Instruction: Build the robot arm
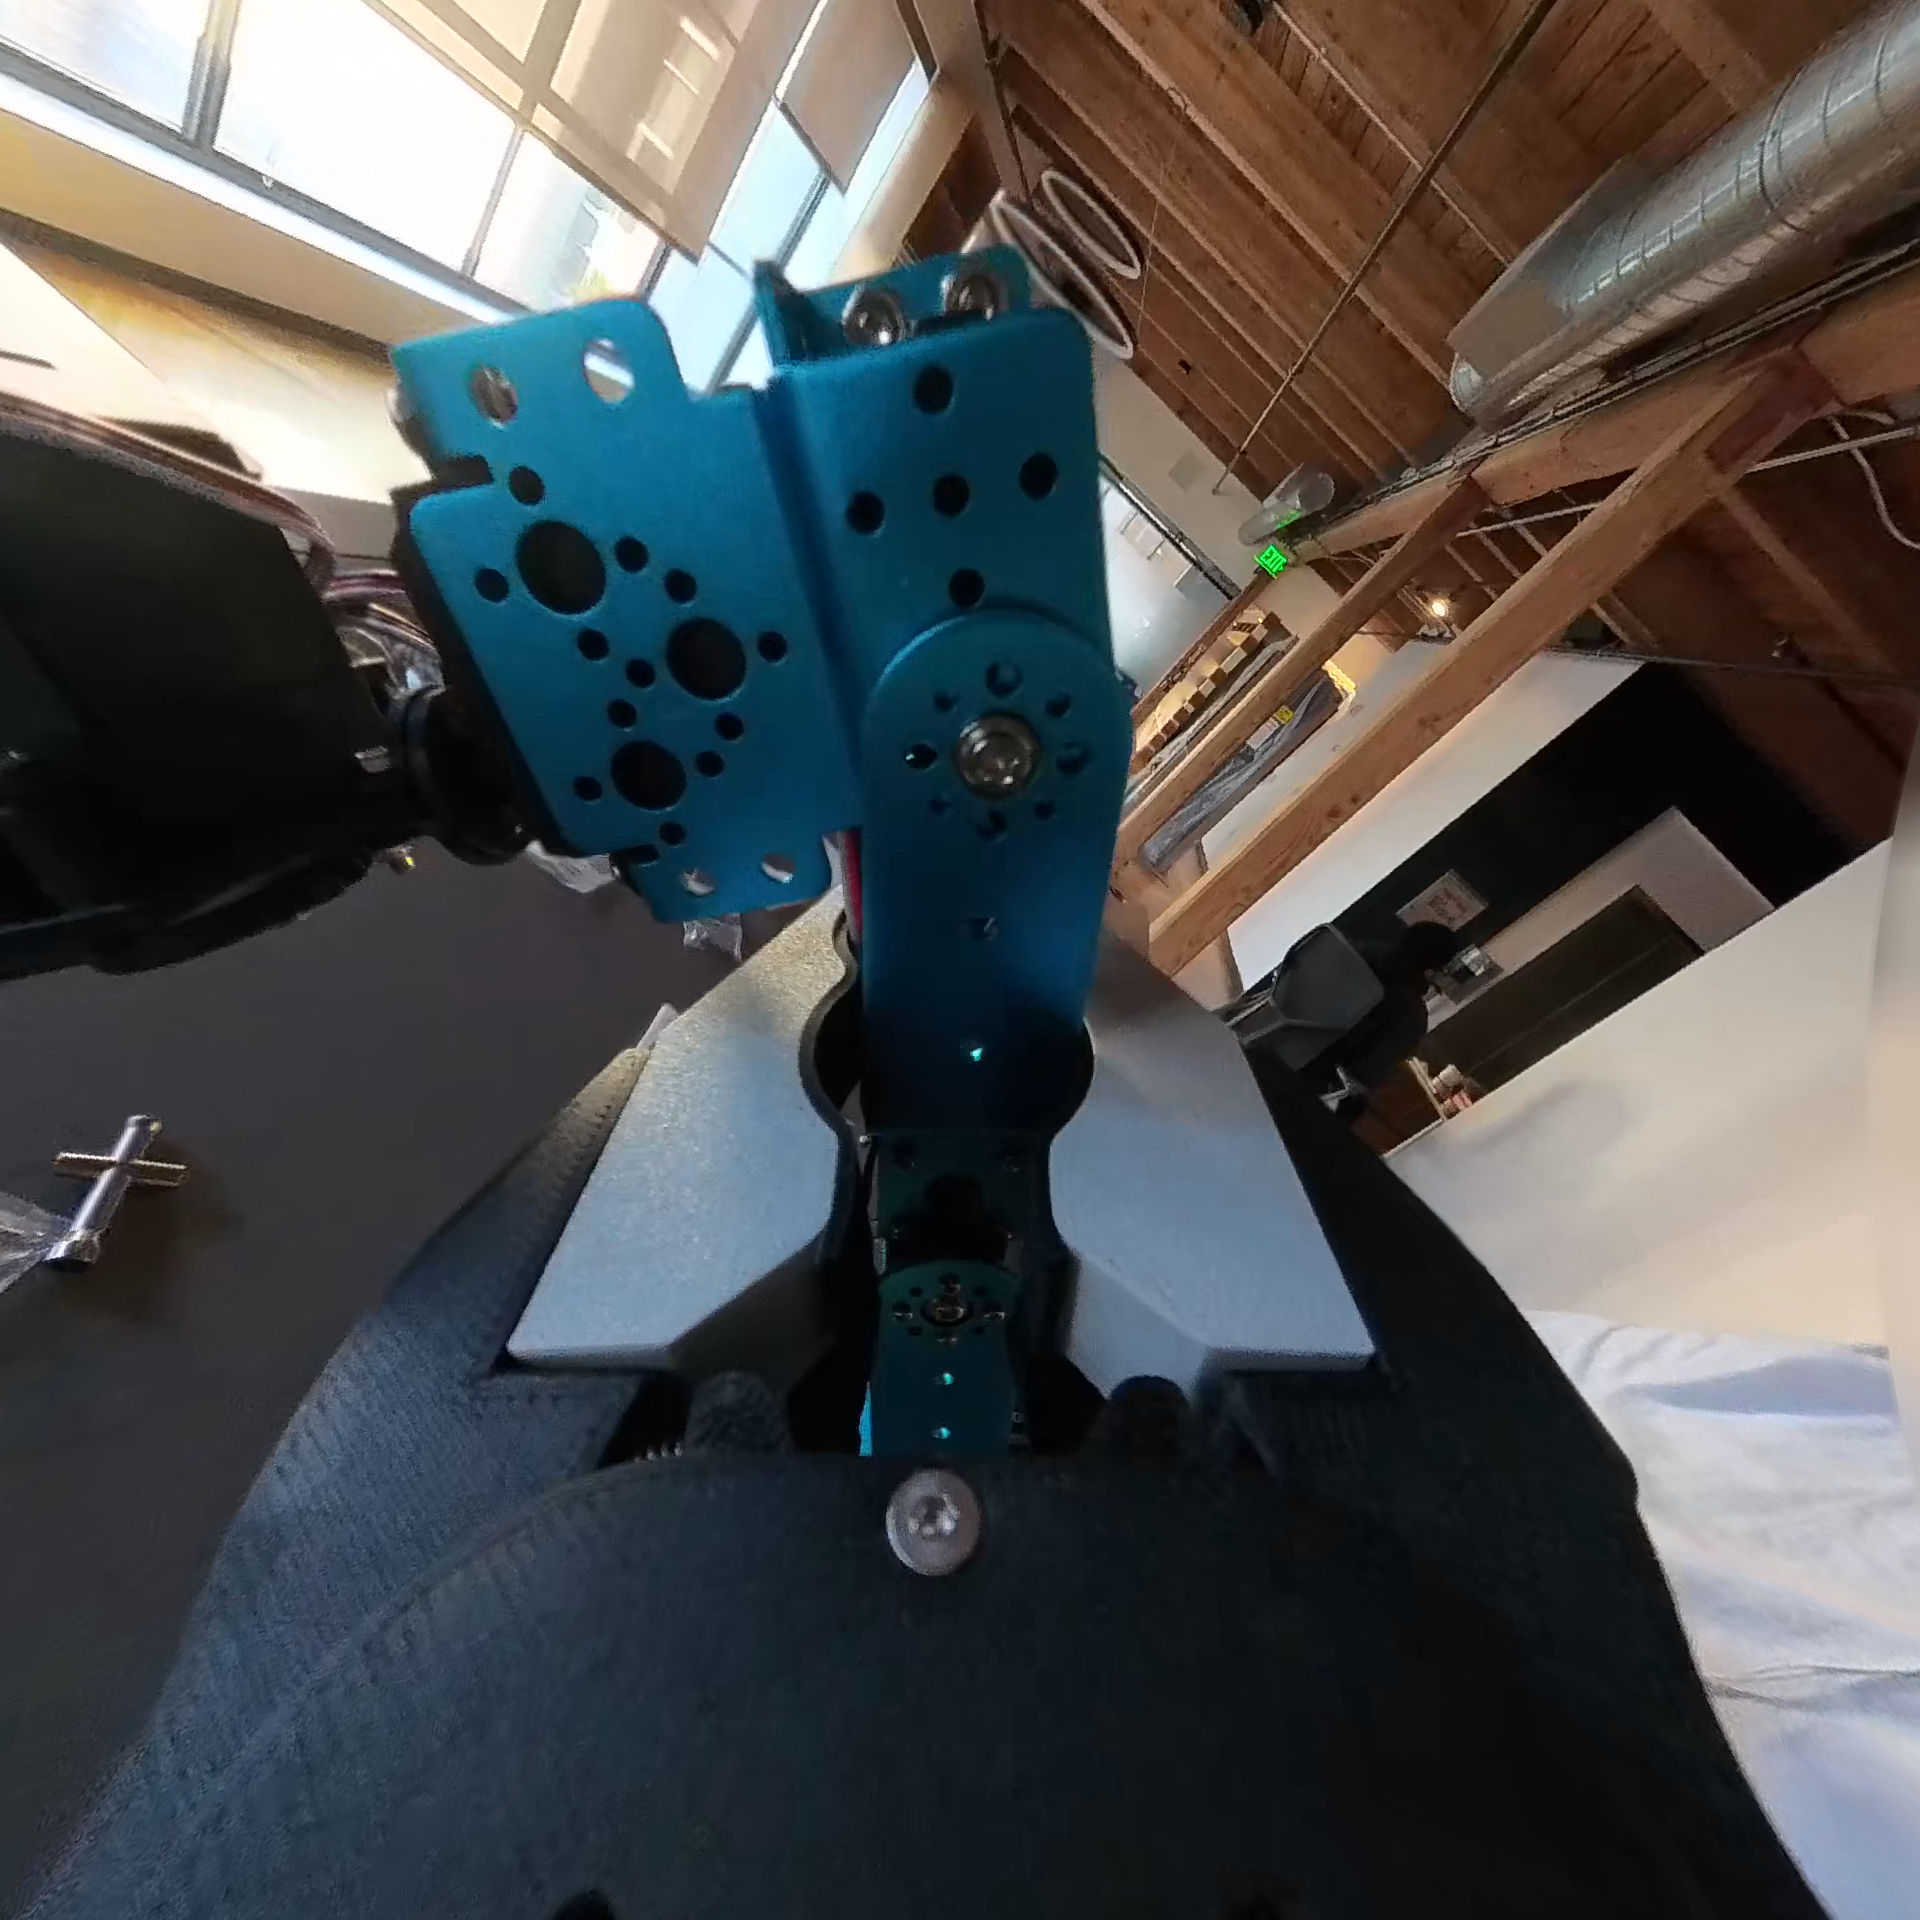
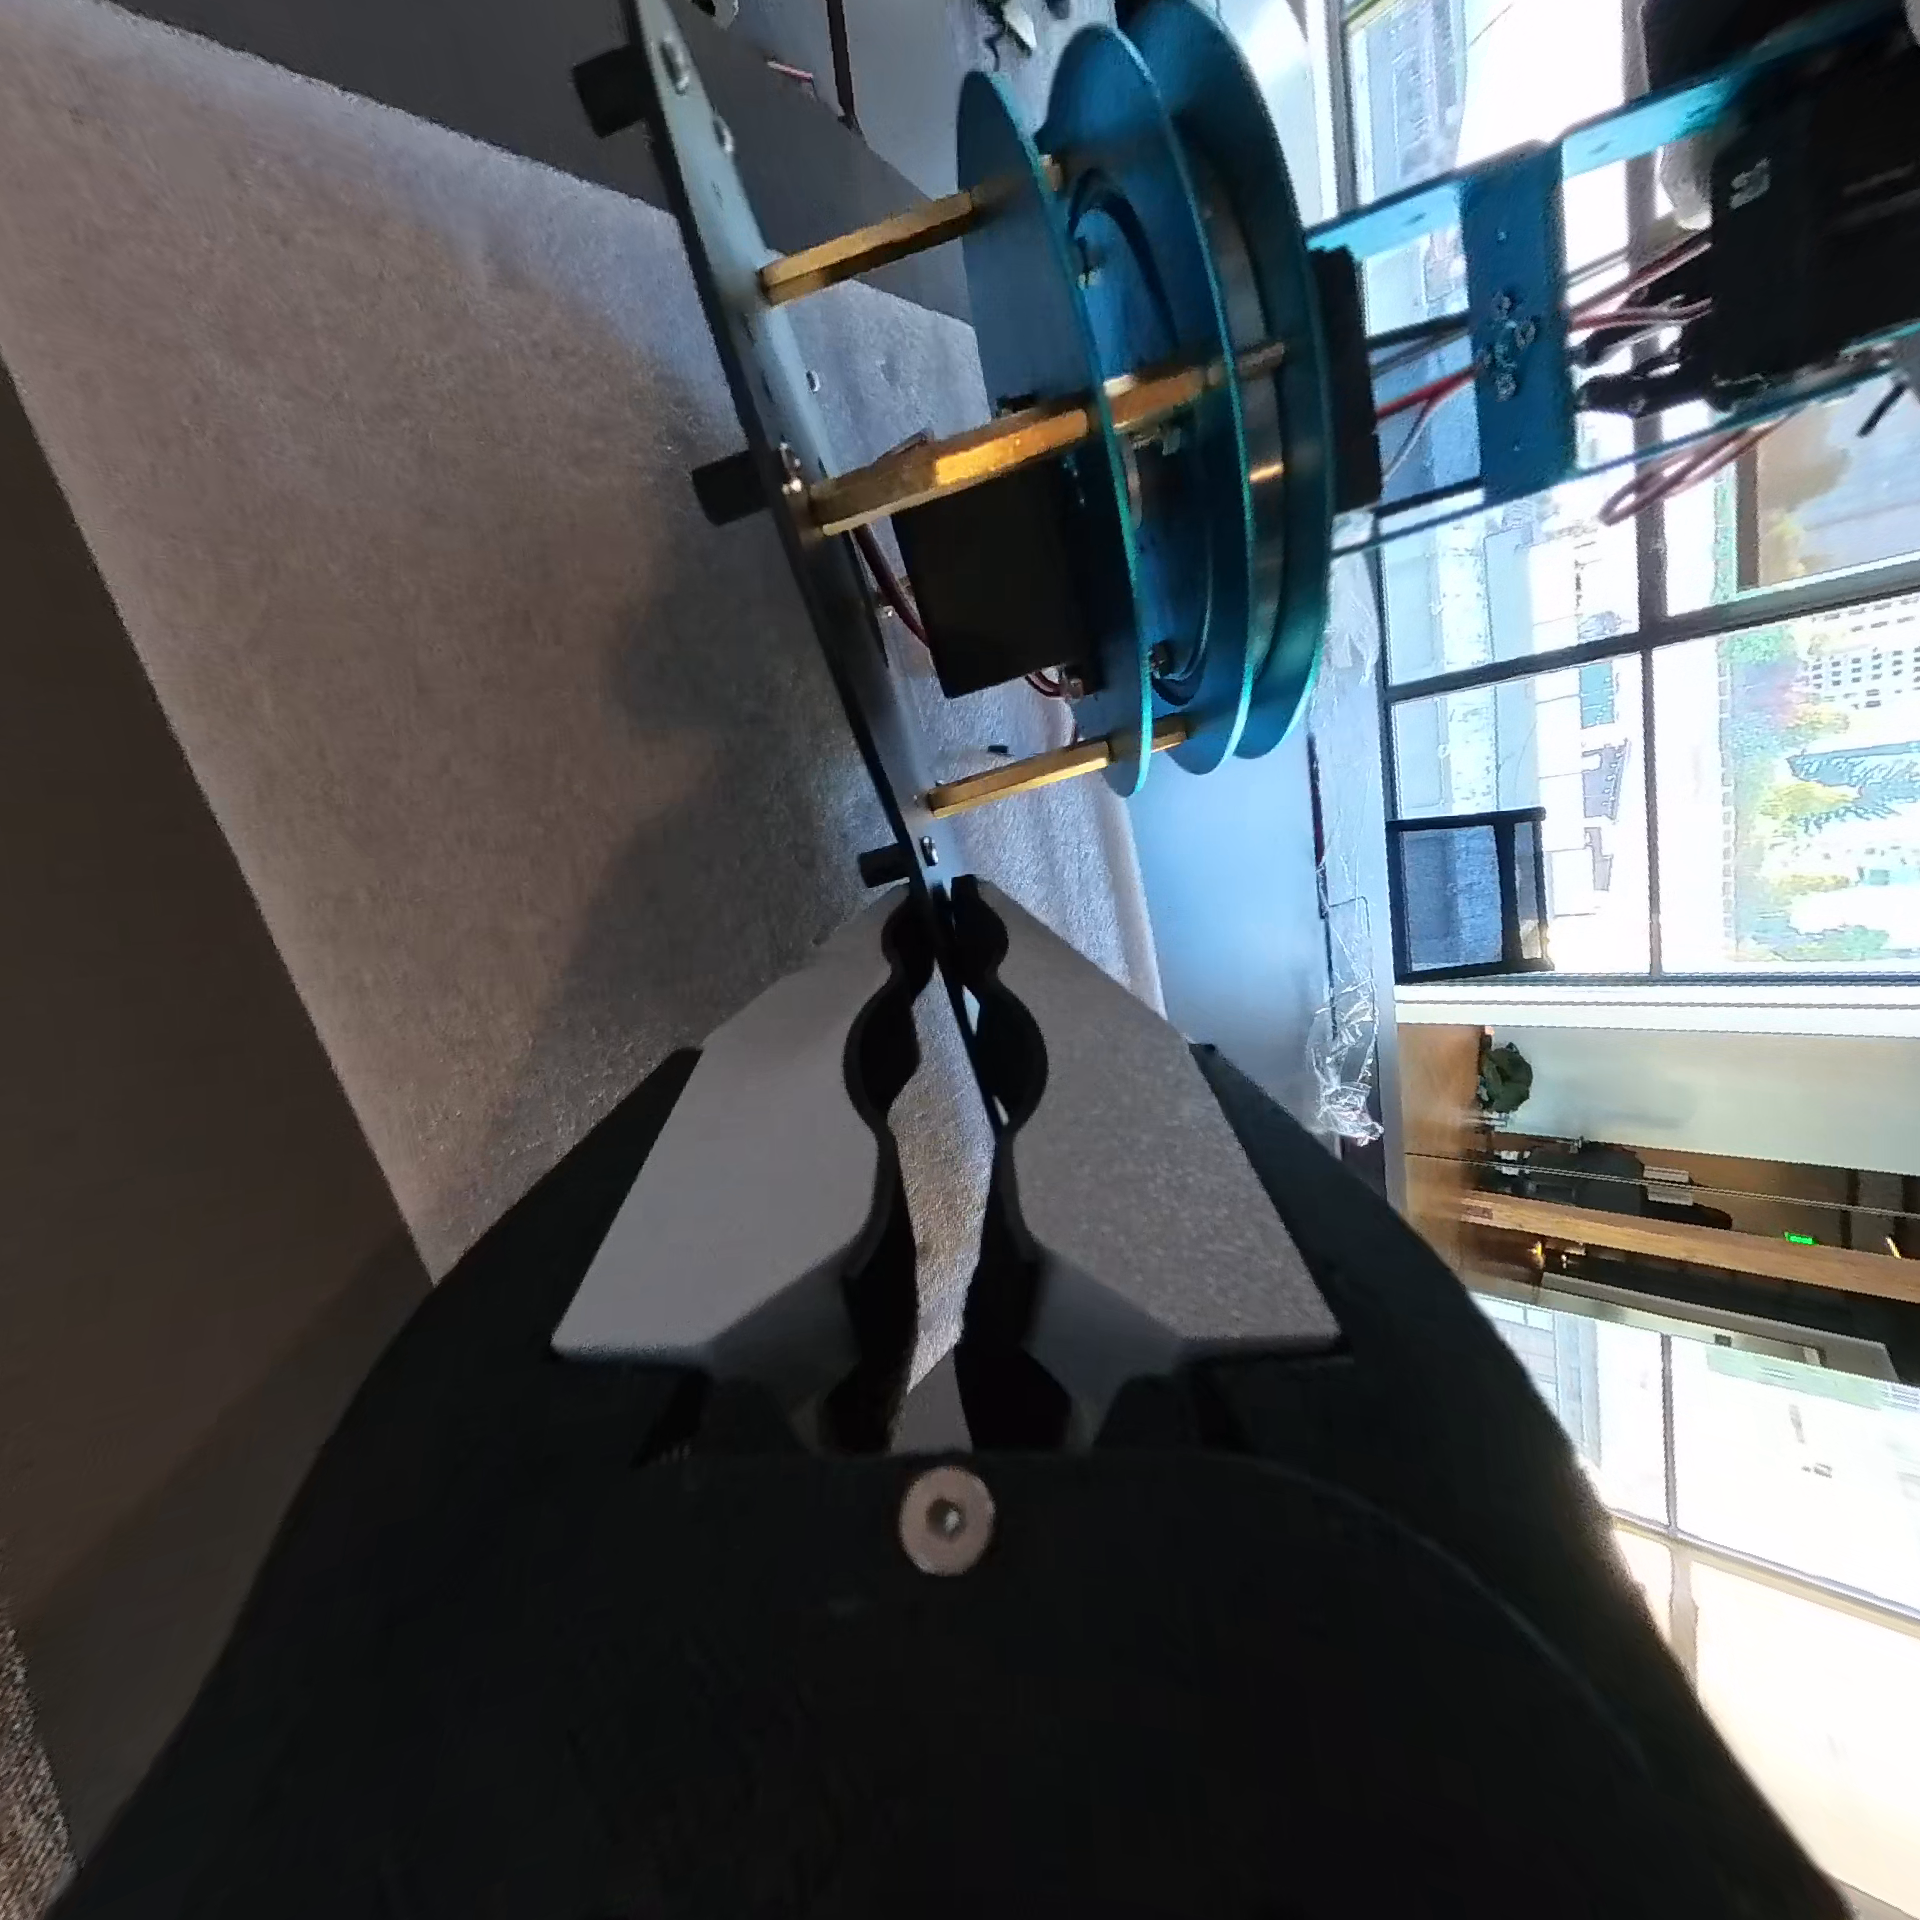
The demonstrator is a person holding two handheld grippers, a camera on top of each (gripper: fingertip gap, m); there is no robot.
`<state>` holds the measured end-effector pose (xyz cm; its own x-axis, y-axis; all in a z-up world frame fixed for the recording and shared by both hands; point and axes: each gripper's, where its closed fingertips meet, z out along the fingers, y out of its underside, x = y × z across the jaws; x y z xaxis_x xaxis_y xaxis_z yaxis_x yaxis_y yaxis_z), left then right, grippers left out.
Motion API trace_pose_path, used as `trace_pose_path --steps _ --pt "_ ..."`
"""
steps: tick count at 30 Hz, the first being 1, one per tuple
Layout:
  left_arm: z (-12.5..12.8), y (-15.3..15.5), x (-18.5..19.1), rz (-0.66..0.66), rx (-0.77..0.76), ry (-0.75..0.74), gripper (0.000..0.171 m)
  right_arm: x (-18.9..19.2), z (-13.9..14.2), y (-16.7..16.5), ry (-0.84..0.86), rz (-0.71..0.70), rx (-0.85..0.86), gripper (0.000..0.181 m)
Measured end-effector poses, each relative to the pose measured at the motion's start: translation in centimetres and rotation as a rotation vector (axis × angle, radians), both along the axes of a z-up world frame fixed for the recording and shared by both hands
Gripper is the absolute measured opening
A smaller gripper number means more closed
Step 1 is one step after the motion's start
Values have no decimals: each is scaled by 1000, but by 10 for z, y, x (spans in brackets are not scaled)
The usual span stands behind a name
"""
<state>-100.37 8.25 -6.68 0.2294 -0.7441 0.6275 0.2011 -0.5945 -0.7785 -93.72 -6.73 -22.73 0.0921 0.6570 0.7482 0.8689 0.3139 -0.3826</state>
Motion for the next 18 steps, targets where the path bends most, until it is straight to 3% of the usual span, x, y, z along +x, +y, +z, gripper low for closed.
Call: trace_pose_path --steps 18 --pt "-25 43 6 -52 -194 0 25 -1 7 11 -40 -27 -195 1"
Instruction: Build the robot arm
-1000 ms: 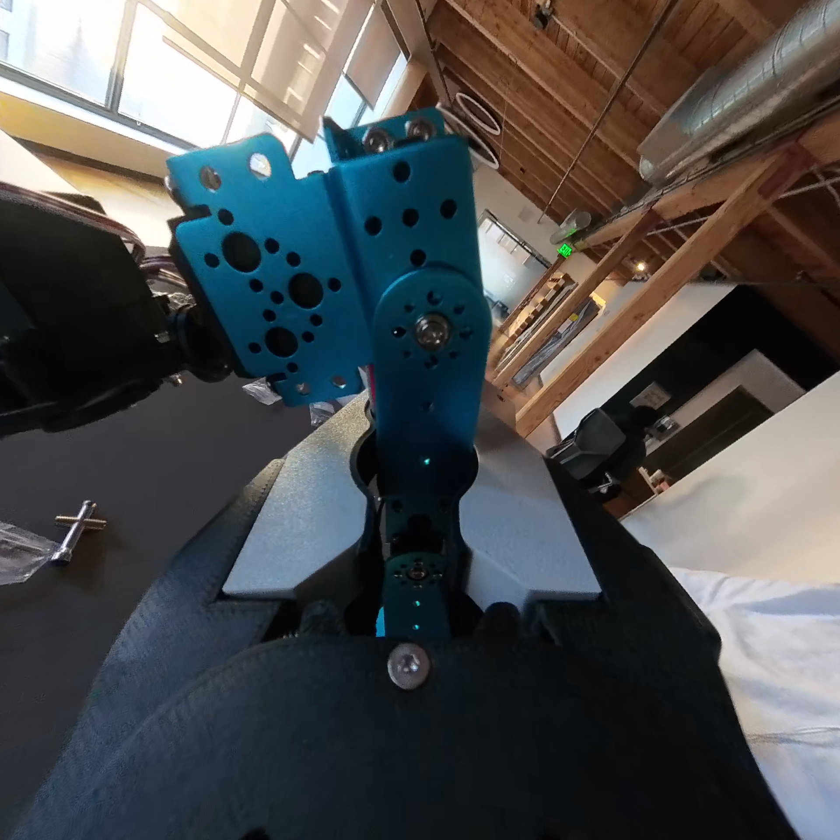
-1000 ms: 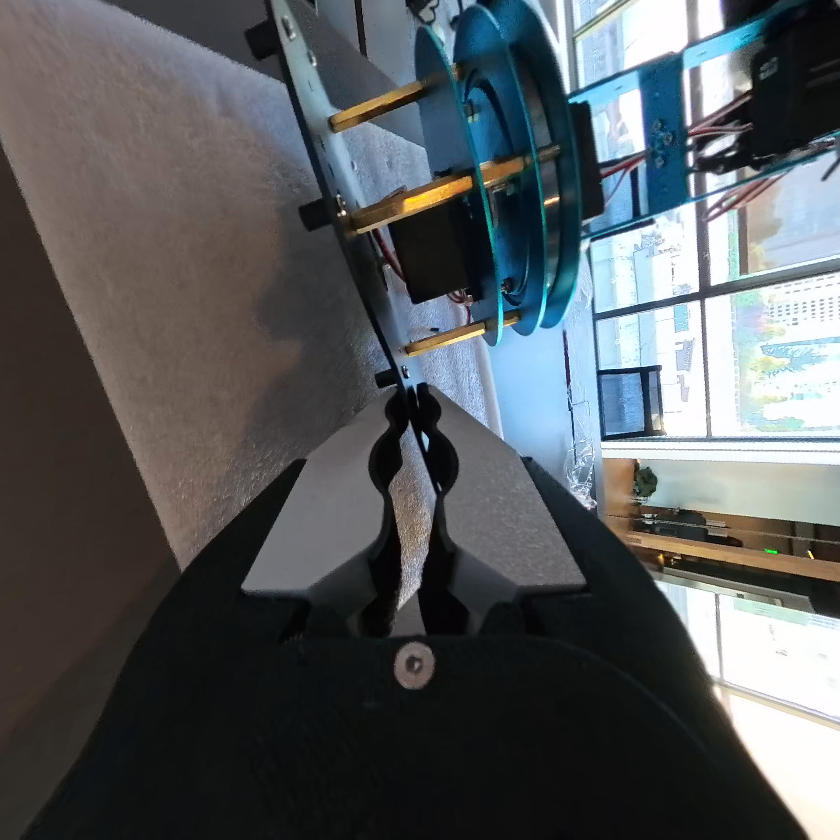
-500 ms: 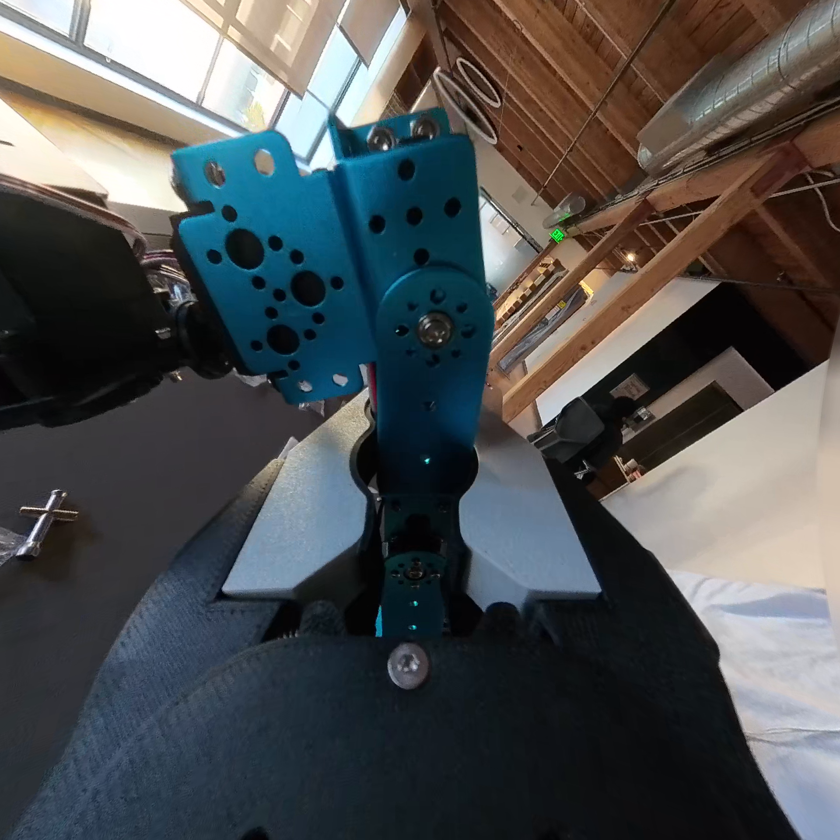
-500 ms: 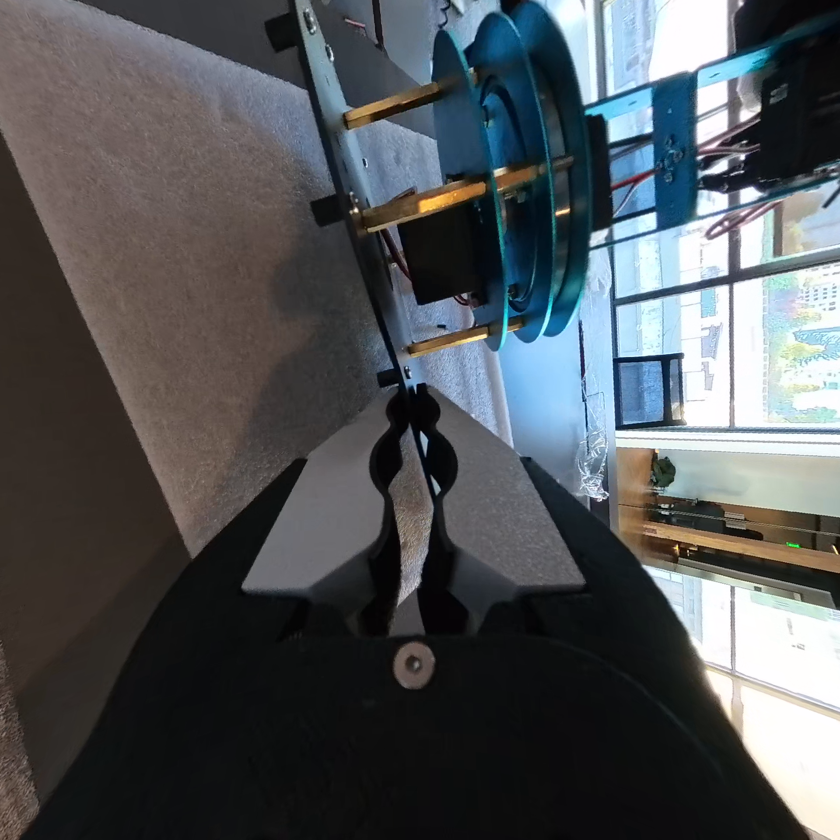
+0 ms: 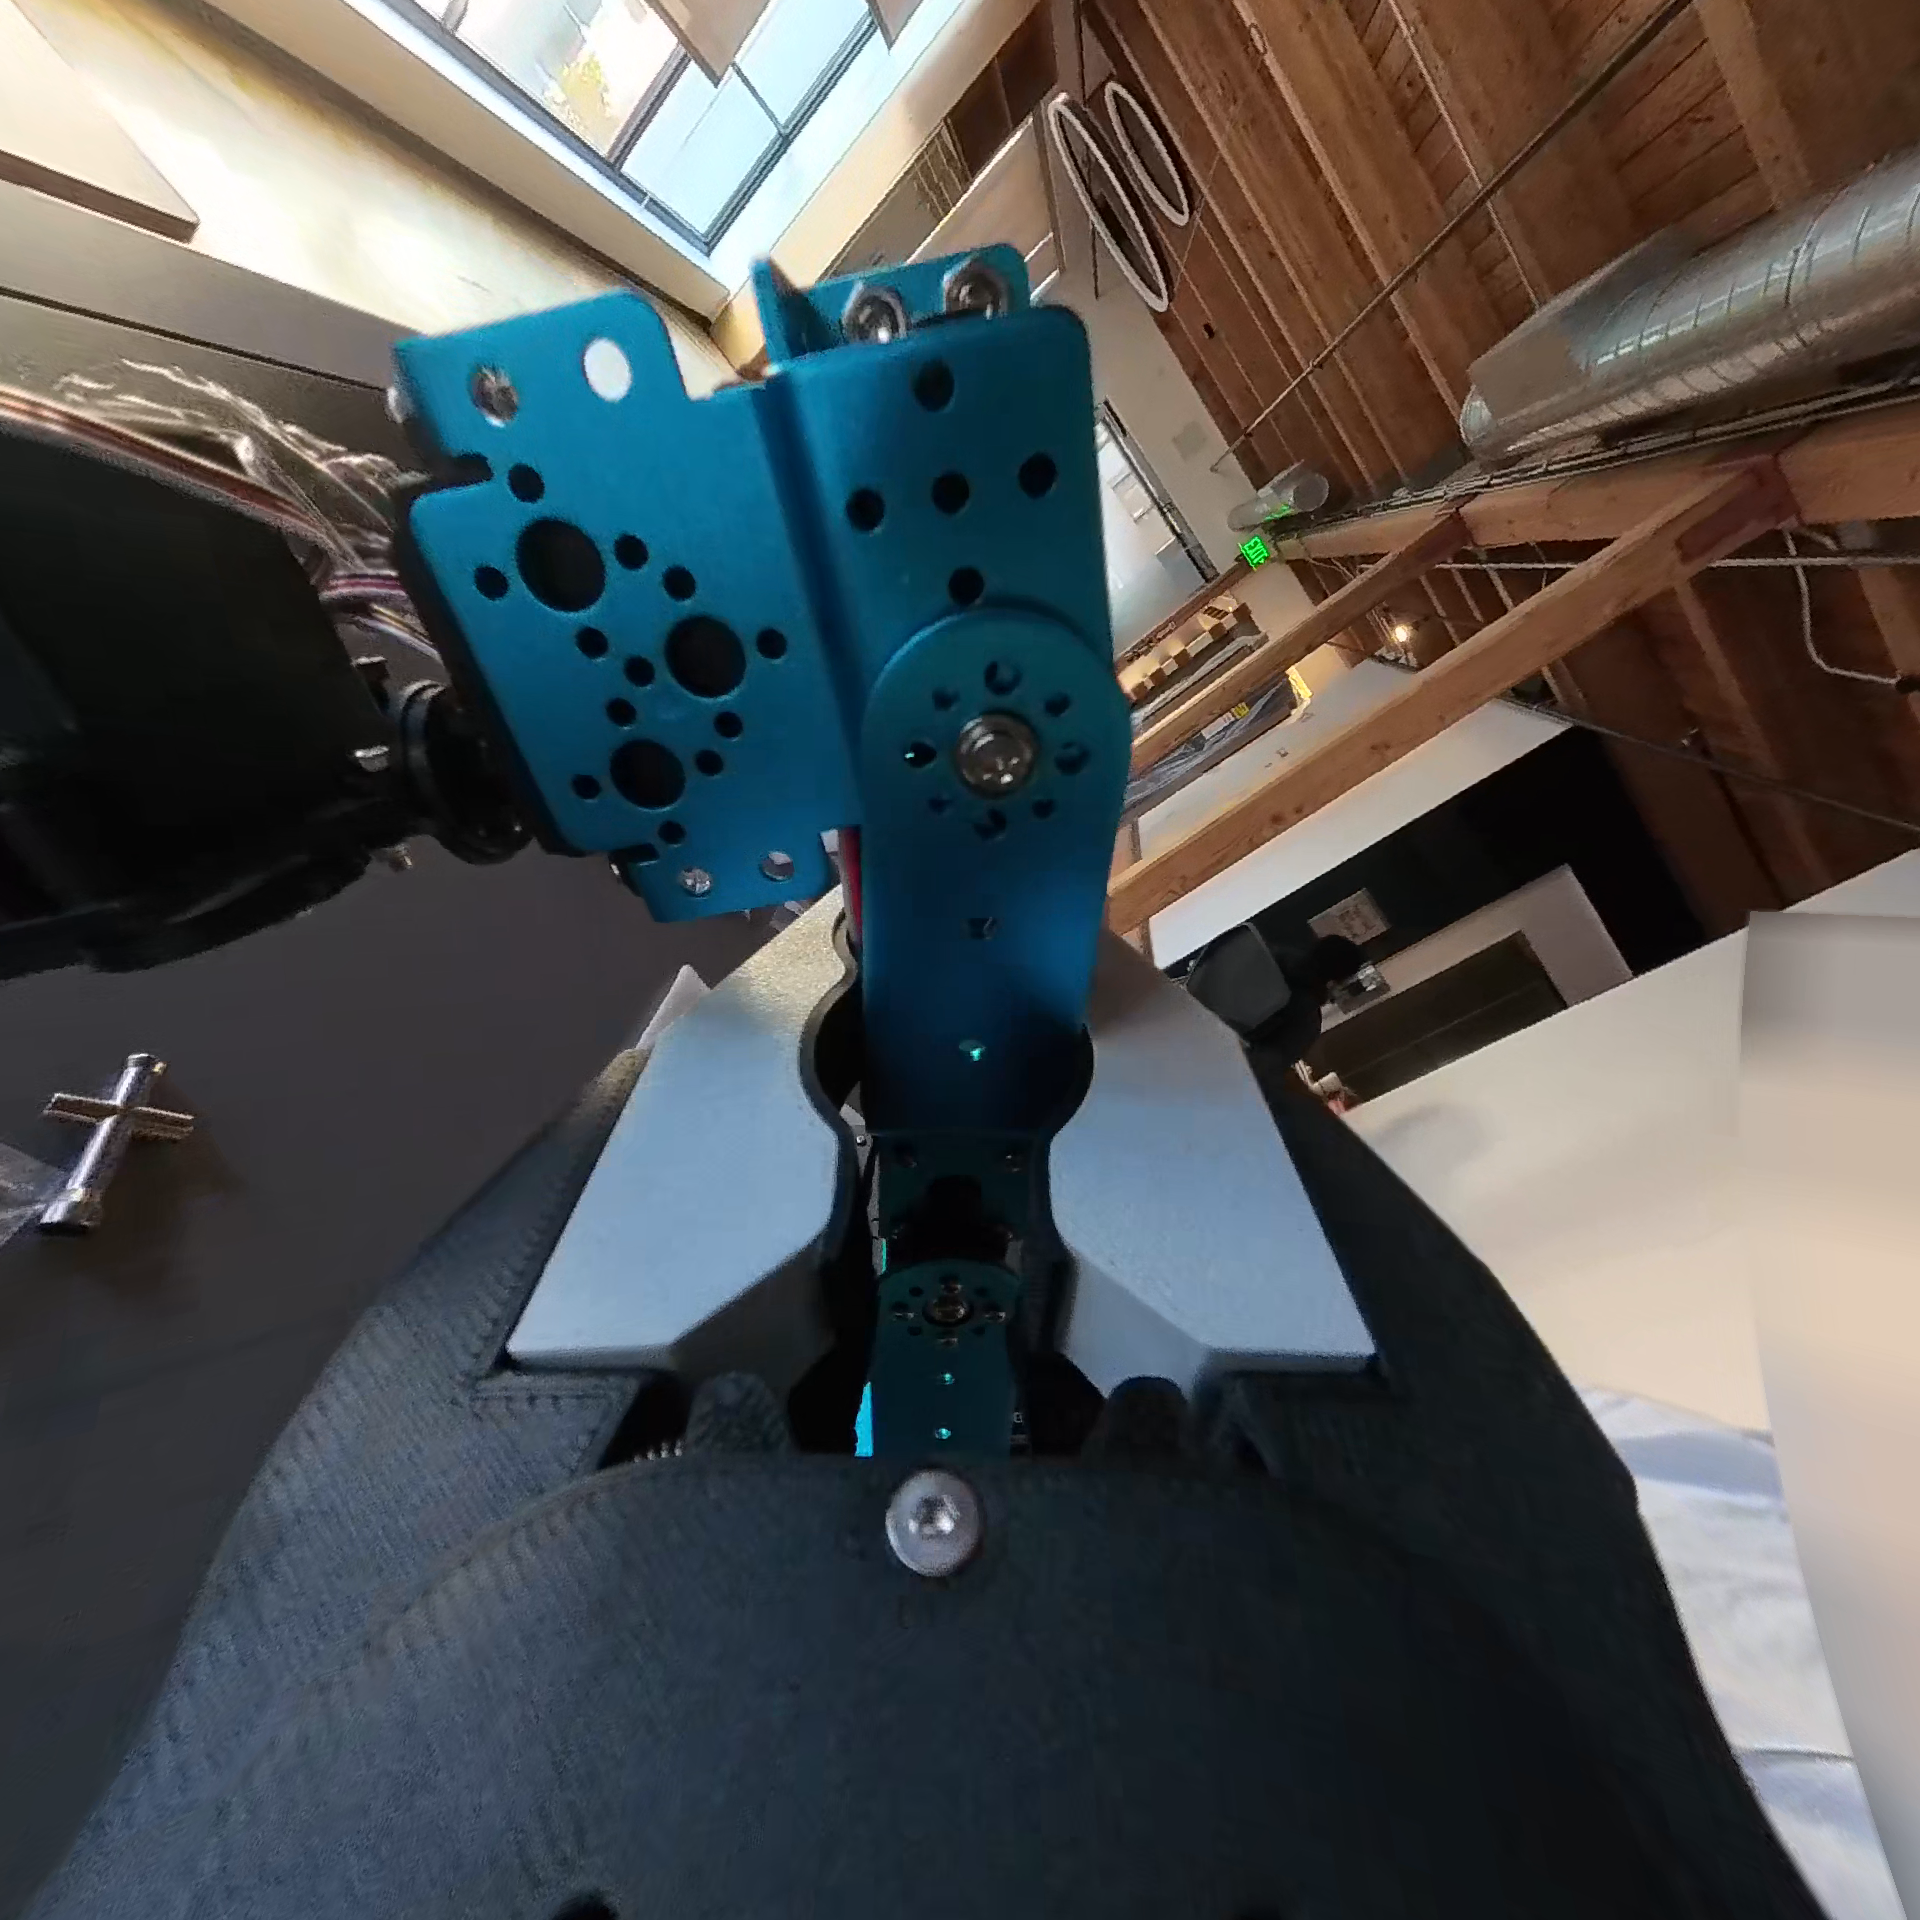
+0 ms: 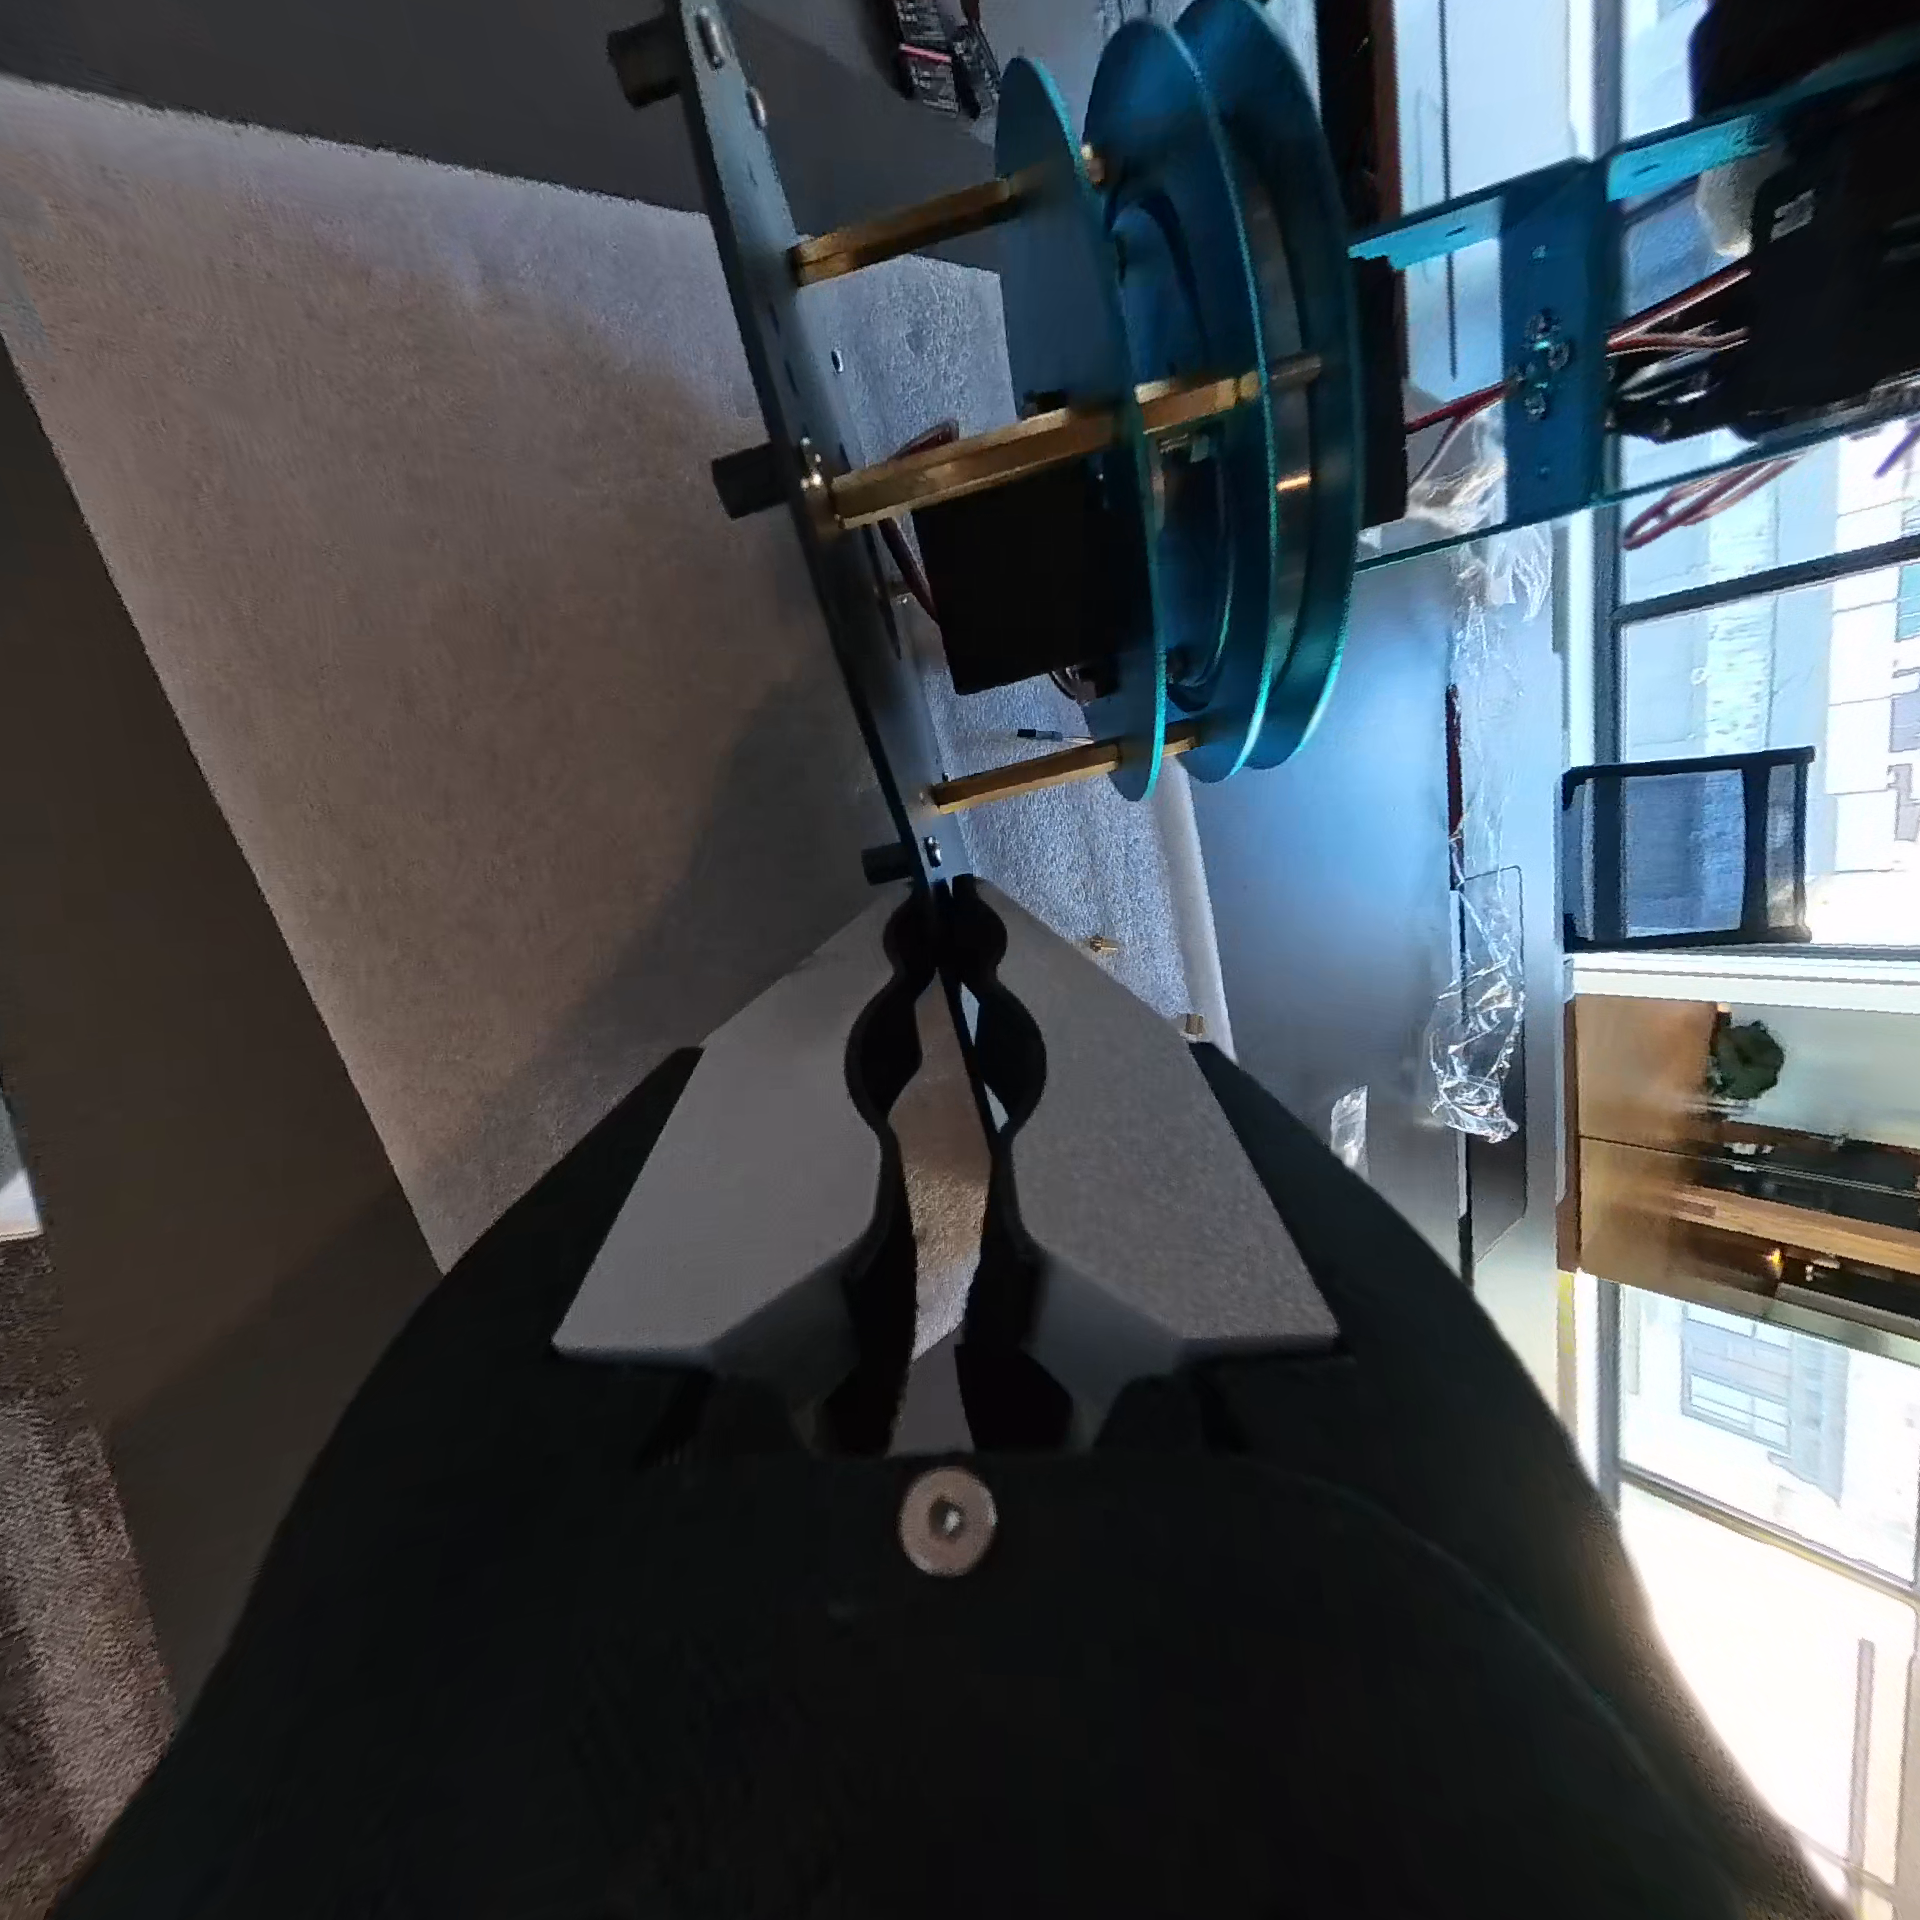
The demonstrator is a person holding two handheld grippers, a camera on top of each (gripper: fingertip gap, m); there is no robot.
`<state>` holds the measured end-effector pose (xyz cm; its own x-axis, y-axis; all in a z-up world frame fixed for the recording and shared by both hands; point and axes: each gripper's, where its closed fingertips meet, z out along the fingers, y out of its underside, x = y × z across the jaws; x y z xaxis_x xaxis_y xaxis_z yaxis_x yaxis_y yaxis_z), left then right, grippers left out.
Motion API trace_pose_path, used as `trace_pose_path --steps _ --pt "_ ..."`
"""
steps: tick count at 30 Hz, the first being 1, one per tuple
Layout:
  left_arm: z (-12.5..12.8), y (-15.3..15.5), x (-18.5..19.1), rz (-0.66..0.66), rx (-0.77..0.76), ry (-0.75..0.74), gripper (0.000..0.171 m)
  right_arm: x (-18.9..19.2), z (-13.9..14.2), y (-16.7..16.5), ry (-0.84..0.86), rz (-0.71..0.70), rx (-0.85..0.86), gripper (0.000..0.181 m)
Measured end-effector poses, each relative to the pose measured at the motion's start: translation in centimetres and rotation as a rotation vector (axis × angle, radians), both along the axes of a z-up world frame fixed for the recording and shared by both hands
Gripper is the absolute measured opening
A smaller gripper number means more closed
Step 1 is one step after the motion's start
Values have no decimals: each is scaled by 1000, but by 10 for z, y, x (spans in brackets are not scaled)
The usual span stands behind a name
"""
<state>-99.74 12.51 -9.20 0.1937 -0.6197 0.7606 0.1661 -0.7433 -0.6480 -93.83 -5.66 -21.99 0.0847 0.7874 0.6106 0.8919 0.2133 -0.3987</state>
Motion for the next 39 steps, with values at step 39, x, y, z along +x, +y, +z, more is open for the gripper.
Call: trace_pose_path --steps 39 --pt "-50 39 47 -307 -291 -20 25 -14 12 -2 -31 -270 -224 1"
